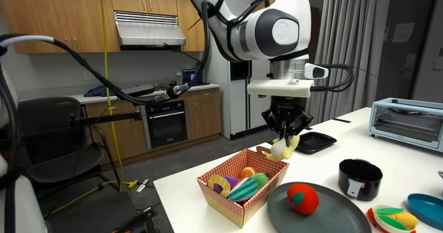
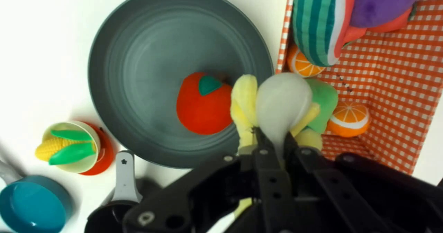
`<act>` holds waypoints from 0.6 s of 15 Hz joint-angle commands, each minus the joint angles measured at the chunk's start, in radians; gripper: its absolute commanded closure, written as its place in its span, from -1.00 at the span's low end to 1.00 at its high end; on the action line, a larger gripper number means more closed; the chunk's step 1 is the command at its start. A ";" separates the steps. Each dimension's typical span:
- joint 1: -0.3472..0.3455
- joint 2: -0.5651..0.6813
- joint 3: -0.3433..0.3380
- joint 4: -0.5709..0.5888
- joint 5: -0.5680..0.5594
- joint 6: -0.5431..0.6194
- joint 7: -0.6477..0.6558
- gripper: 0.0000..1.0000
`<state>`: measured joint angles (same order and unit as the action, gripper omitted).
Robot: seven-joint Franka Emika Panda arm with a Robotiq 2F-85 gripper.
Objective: Put the orange, banana and pear plush toys on the plate then put the orange and banana back in the box
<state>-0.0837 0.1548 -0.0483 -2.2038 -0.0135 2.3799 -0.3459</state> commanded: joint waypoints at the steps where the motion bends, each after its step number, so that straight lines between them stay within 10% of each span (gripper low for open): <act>1: -0.018 0.022 -0.026 0.027 -0.018 0.016 0.066 0.95; 9: -0.034 0.099 -0.073 0.090 -0.033 0.025 0.202 0.95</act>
<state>-0.1092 0.2149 -0.1104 -2.1535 -0.0265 2.3959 -0.2108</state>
